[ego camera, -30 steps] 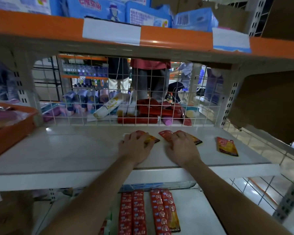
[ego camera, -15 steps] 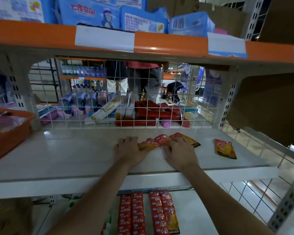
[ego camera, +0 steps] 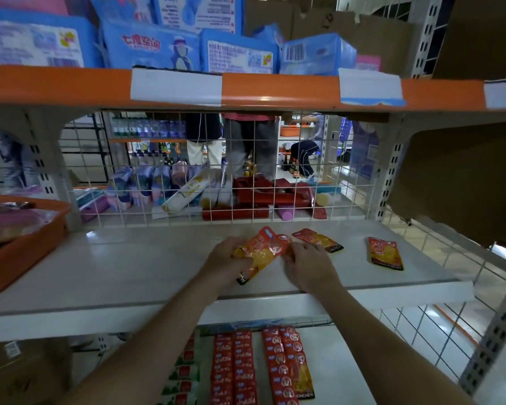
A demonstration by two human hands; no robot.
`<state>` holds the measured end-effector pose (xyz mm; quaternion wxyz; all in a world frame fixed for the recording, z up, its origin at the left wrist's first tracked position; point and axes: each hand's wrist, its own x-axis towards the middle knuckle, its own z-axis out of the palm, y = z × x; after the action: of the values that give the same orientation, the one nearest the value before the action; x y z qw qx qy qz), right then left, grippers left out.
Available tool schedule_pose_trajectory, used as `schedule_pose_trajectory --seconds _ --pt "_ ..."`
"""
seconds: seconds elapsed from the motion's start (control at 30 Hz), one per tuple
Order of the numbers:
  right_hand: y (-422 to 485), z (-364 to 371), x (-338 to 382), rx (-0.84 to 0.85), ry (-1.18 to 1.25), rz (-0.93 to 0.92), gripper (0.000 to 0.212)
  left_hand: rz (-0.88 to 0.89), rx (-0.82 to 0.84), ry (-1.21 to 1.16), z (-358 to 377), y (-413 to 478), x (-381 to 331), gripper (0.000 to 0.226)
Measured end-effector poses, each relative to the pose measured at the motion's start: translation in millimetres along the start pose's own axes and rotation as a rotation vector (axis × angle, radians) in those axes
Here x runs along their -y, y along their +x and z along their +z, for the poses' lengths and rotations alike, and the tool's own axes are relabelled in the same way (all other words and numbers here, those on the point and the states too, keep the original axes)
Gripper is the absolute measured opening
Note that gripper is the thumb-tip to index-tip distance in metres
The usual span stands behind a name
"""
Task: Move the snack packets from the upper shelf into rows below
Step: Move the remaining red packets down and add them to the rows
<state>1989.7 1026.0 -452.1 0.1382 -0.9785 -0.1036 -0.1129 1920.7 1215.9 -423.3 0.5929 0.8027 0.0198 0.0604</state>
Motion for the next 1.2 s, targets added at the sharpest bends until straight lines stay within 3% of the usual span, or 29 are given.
schedule_pose_trajectory --seconds 0.07,0.23,0.47,0.6,0.9,1.07,1.2 --pt "-1.4 -3.1 1.4 -0.030 0.013 0.005 0.066 0.002 0.025 -0.164 1.6 -9.2 0.2 0.040" --pt "-10.6 -16.6 9.3 -0.064 0.026 0.029 0.039 0.043 0.022 -0.252 -0.9 -15.7 6.2 0.028" --pt "3.3 -29.1 13.4 0.107 0.183 0.135 0.070 0.069 0.064 -0.338 -2.3 -11.9 8.9 0.046" --pt "1.9 -46.5 19.6 0.219 0.313 0.116 0.047 0.062 0.061 -0.321 -2.5 -11.3 9.9 0.041" --pt "-25.2 -62.9 14.7 0.133 0.993 0.225 0.032 0.060 0.055 -0.317 -4.8 -14.6 6.2 0.035" --pt "-48.8 -70.6 -3.2 0.109 1.124 0.135 0.035 0.097 0.075 -0.286 -3.1 -23.3 -1.5 0.036" --pt "-66.3 -79.6 -14.4 0.040 1.087 0.096 0.035 0.119 0.096 -0.288 1.8 -35.7 -7.8 0.037"
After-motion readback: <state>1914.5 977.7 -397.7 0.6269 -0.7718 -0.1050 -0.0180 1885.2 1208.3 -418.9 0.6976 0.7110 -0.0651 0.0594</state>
